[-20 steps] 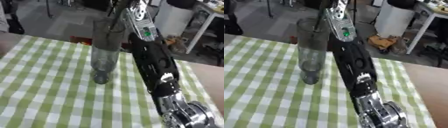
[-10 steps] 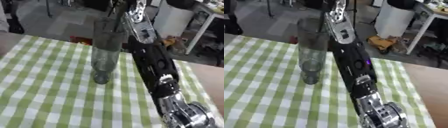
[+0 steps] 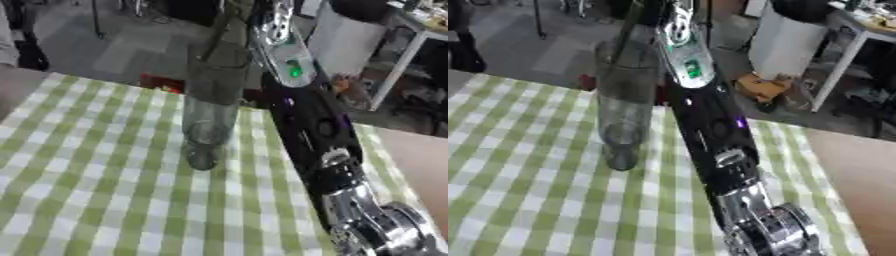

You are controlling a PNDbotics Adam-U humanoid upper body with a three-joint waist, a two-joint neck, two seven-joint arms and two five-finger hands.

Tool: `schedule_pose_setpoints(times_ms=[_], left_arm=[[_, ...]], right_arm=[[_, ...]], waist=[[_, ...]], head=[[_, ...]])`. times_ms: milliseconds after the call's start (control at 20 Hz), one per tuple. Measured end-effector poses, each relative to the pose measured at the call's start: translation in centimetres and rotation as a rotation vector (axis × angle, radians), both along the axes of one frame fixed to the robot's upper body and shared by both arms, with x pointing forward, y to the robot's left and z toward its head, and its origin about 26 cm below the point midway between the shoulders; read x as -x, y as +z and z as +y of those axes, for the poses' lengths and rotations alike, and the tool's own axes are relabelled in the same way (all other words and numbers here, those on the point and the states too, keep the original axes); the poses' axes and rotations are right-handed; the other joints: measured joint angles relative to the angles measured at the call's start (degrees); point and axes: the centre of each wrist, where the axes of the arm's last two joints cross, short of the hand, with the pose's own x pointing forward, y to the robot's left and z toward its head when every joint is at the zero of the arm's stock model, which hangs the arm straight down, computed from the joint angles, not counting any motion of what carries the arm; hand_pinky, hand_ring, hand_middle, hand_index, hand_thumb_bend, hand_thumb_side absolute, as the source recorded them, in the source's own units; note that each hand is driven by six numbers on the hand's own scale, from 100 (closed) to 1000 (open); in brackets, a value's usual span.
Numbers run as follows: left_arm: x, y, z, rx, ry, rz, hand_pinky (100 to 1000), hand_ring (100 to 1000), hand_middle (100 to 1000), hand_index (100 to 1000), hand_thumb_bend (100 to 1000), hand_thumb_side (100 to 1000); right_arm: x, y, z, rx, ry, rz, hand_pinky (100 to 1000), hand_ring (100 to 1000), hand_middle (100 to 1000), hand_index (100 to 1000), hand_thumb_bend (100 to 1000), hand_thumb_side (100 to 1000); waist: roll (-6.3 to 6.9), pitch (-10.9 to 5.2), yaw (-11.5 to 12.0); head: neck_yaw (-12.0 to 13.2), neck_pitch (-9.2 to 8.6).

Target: Arrange flowers into the vase.

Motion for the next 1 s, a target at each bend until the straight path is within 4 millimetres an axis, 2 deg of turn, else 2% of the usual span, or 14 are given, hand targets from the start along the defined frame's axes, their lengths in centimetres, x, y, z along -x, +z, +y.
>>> schedule_pose_setpoints(times_ms=[150,750,1000], left_arm=[[0.0,0.0,0.0,0.000,0.000,0.001,502,840,937,938,100,842],[0.1,-0.3,0.1,0.003,0.007,0.014,502,839,936,938,100,844],[0.1,-0.3,0.2,0.005,0.012,0.015,502,838,935,938,100,844]], right_arm=[[0.2,0.4,-0.2,0.028,-0.024,0.004,442,553,336,264,229,989],[0.1,0.4,-1.2,0.203,-0.123,0.027,540,628,400,278,246,996],[-0.4,-0.4,-1.8,0.268,-0.153,0.058,551,636,405,277,245,995]], waist=[[-0.11,-0.17,-0.3],[-0.33,-1.00,-1.0],[-0.32,-1.21,-1.3]], head=[[0.0,0.05],[0.5,1.02],[0.5,1.34]])
